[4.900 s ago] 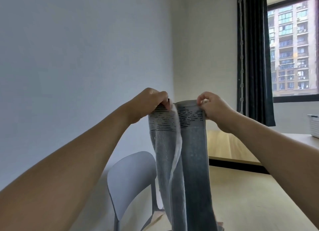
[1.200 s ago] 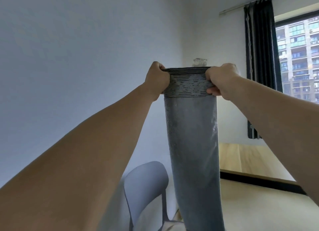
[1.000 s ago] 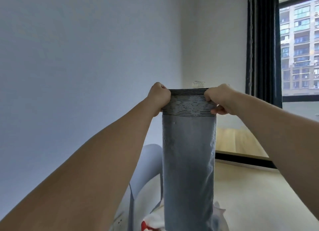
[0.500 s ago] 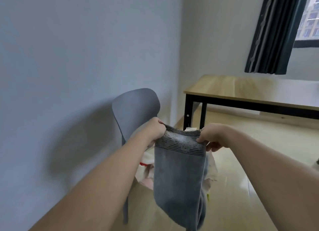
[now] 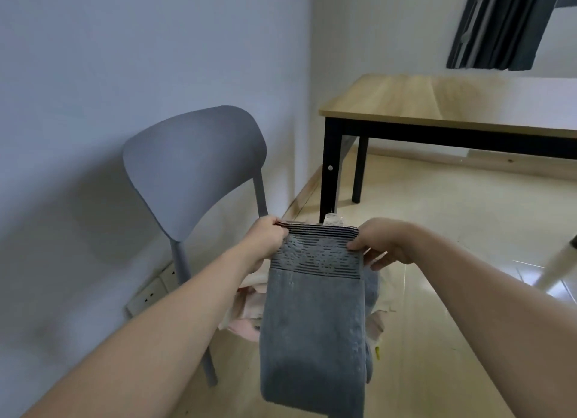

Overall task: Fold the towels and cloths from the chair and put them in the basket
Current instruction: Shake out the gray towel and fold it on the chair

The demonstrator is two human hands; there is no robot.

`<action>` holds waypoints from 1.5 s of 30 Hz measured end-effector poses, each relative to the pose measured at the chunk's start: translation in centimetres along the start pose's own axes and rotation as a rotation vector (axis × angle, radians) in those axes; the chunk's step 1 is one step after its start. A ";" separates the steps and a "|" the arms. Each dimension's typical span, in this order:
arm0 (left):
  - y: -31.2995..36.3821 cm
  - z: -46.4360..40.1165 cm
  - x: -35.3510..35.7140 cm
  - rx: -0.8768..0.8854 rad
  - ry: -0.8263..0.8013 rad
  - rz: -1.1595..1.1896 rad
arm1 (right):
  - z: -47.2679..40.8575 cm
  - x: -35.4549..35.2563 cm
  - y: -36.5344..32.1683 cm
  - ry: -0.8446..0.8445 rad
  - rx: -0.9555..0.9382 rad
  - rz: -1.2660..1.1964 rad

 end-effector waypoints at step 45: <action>3.4 3.3 6.1 0.390 -0.462 -0.466 | -1.6 3.5 10.2 0.211 -0.309 -0.792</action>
Point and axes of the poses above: each hand's wrist, its own z-axis away from the middle knuckle, its own x-axis out of the palm, y = z × x, the point moved 3 cm from there along -z, towards the middle knuckle, and after that the axes turned 5 degrees about x, right-handed, at the moved point
